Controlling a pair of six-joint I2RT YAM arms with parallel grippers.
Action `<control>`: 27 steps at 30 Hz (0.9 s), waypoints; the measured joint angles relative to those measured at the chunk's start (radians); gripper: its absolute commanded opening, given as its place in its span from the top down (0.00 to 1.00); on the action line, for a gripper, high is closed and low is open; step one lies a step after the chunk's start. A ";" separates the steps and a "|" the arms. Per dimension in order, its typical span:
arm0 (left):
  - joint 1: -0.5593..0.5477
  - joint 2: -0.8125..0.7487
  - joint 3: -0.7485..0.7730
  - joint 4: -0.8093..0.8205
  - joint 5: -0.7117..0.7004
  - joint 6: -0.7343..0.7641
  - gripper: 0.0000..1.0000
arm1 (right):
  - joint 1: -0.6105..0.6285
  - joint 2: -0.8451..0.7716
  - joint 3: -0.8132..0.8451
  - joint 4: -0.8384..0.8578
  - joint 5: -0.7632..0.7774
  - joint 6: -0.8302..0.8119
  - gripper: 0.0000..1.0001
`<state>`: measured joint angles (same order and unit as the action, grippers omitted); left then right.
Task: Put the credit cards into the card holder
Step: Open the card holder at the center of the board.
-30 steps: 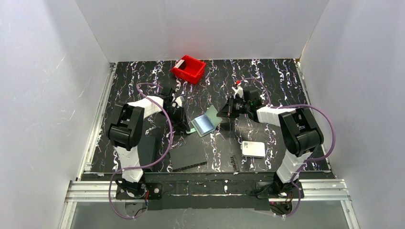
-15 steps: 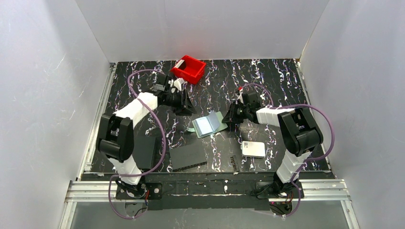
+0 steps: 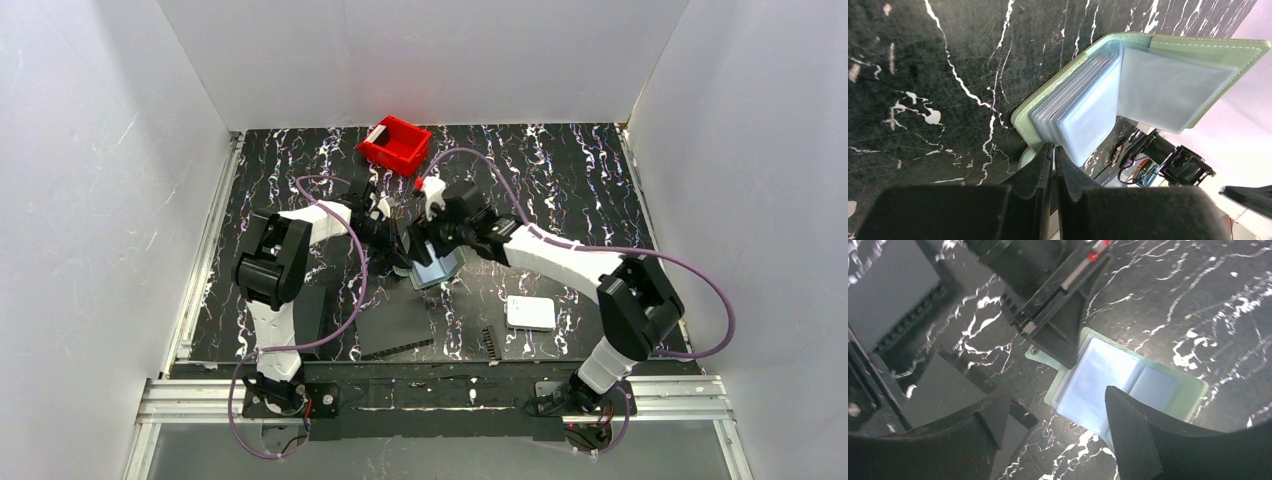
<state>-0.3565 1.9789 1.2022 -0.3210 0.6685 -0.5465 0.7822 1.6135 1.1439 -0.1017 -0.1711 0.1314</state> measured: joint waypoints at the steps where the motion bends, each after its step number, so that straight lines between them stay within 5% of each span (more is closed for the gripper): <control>1: 0.000 0.000 -0.001 0.000 0.000 0.000 0.95 | 0.006 0.004 -0.001 0.003 0.000 -0.003 0.16; 14: 0.001 0.016 0.003 -0.010 0.002 0.009 1.00 | 0.187 0.145 -0.043 0.021 0.246 -0.296 0.06; 27: 0.003 0.029 0.019 -0.037 0.002 0.026 1.00 | 0.178 0.190 -0.042 0.014 0.363 -0.293 0.34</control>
<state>-0.3534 2.0075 1.2217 -0.3580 0.6701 -0.5201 0.9600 1.8038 1.1015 -0.0875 0.1921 -0.1612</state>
